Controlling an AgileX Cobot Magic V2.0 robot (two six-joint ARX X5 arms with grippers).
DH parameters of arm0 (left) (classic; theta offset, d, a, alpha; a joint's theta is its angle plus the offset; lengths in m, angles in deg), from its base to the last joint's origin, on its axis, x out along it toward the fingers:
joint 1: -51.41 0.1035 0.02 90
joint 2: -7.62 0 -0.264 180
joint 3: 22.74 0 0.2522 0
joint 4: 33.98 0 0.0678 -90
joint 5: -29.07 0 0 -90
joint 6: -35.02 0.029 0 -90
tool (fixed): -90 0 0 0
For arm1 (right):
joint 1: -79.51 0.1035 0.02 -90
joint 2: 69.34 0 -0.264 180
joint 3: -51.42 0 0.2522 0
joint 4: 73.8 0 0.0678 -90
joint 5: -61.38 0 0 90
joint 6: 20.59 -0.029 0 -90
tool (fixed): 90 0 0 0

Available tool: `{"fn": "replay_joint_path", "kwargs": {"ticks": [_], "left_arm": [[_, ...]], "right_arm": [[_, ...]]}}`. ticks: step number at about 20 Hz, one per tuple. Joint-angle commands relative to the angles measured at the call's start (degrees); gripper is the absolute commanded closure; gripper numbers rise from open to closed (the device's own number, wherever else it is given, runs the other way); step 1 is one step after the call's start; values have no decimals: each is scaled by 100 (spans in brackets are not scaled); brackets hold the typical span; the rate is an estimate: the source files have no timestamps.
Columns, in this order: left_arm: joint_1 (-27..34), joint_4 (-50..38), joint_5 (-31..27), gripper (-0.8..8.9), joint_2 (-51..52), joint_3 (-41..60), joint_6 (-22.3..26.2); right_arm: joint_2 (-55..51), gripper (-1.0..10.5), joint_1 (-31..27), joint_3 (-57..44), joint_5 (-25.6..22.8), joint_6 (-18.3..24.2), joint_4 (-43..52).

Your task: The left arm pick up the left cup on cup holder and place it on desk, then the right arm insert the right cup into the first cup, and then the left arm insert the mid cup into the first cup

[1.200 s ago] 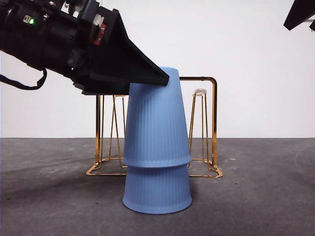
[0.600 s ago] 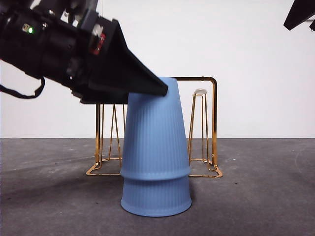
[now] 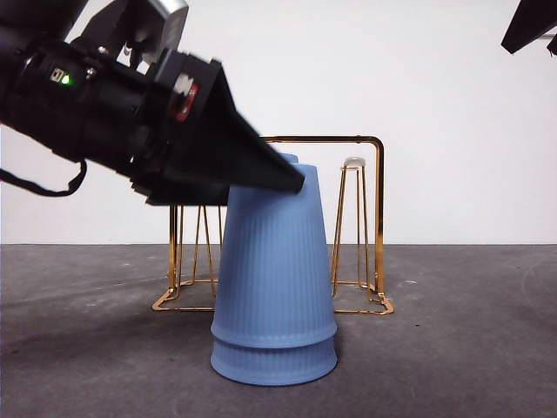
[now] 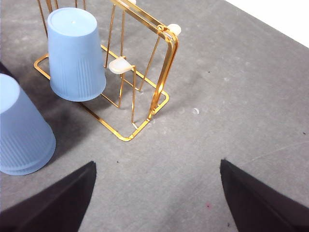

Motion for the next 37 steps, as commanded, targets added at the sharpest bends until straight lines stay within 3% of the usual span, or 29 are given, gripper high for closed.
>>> {"fn": "replay_joint_path", "kwargs": {"ticks": [1,9,14,18,25,29,37], "left_arm": [[-52,-363,7,365,-13,-33,-439],[-31,-437,-138,372,844,-74,-874],[63,857,-953,375,1670,-372,-892],[234,2514,-1346,375,2188,-984,-518],[566,4935,-1541,375,2426,-2518,291],[780,5619,-1543,376,2426,-3042,658],[1156,6271,-1541,376,2426,-3115,986]], "right_arm": [[17,537,22,96,22,7,42],[22,537,28,96,494,-20,225],[28,537,28,96,929,-267,852],[118,537,35,96,1161,-404,1338],[579,537,146,96,1534,-470,1867],[1014,537,306,98,1659,-479,2365],[1952,537,557,122,1698,-557,3272]]}}
